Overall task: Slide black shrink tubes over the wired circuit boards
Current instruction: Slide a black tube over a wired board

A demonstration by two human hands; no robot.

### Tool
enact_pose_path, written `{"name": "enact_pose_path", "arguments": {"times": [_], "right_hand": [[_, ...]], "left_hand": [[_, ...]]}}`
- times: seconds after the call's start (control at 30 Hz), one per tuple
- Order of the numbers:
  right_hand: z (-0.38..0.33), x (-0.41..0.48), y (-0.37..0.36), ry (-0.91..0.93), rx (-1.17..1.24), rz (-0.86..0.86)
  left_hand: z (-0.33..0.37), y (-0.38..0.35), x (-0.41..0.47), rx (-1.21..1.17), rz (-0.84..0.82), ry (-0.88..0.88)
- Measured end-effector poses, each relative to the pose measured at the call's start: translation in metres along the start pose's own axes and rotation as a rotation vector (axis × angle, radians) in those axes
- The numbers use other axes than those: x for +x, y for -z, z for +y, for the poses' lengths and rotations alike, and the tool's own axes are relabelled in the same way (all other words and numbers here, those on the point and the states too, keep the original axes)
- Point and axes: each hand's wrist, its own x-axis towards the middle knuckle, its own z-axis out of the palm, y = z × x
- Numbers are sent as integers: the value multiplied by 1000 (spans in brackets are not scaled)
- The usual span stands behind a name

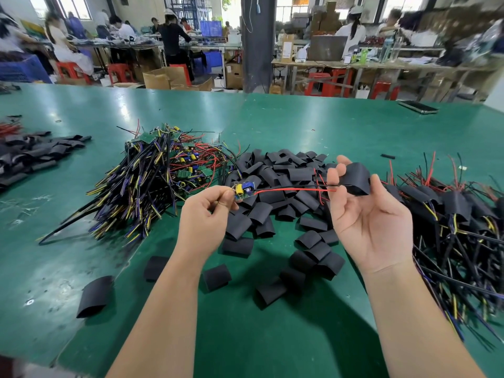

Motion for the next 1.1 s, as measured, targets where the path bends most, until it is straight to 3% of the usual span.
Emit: {"name": "enact_pose_path", "arguments": {"times": [0.2,0.37,0.47,0.53,0.7,0.87,1.1], "right_hand": [[0,2,-1,78,3,82],[5,4,-1,101,-129,137],[13,5,0,81,-284,172],[19,5,1,63,-338,179],[29,5,3,41,-390,149],[30,5,4,58,-400,156],[35,4,6,153,-599,167]], "left_hand": [[1,1,-1,48,1,-8],[-6,-6,-3,566,-2,97],[-4,-16,-6,687,38,167],[3,-24,-9,642,69,30],[19,-54,-25,368,-176,-242],[13,-58,-25,245,-84,-249],[13,-55,-24,162,-33,-230]]}}
